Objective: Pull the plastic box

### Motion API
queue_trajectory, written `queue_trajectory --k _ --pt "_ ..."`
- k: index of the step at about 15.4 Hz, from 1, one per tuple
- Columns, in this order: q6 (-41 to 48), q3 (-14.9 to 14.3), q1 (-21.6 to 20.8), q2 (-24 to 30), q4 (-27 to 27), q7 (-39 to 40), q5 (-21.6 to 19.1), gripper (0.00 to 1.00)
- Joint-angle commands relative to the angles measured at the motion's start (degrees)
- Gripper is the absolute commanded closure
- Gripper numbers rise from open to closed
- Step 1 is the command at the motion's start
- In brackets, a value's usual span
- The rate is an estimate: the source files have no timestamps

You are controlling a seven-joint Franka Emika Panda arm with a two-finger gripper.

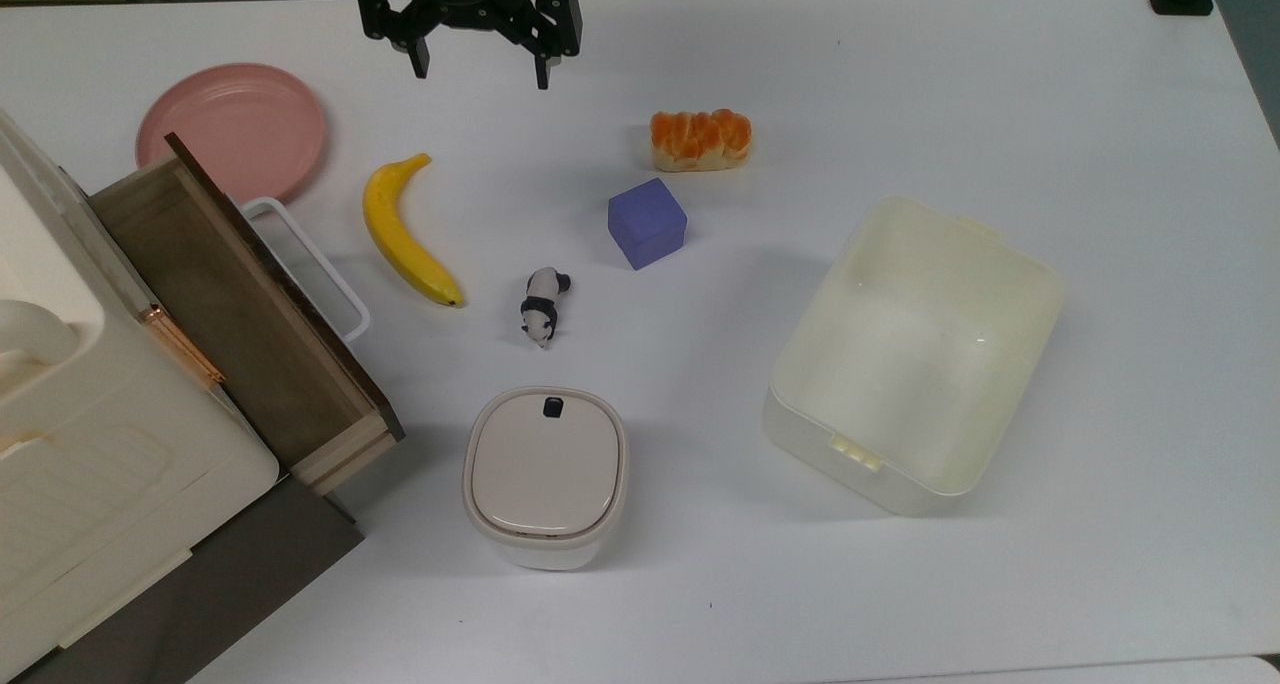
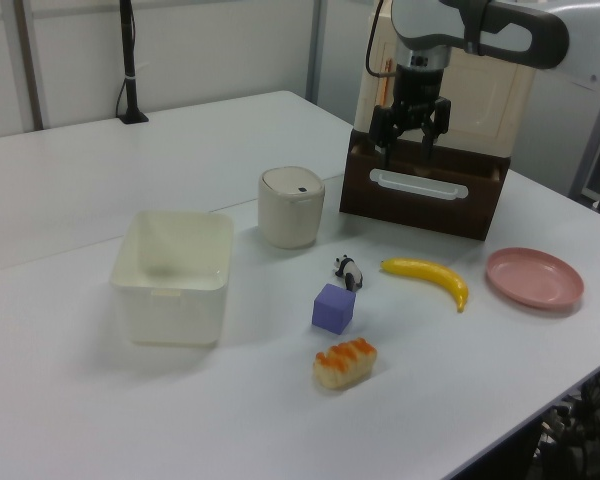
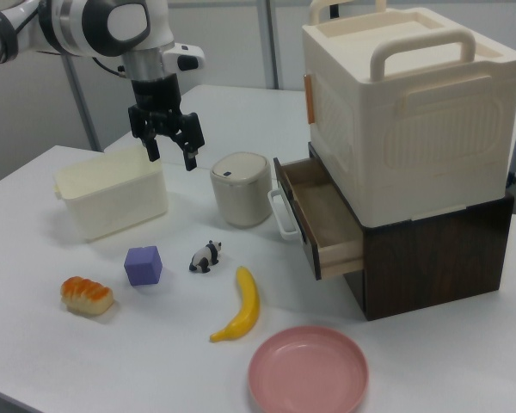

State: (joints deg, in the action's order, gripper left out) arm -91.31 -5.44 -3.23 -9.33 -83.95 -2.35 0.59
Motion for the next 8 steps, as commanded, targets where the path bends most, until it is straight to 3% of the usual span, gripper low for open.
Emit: queue_trajectory --k 1,8 --pt "-0.54 -0.54 -0.47 1.24 -0.78 0.59 0.72 0.0" --pt "-0.63 -0.54 -0.47 1.24 -0.78 0.33 0.81 0.0"
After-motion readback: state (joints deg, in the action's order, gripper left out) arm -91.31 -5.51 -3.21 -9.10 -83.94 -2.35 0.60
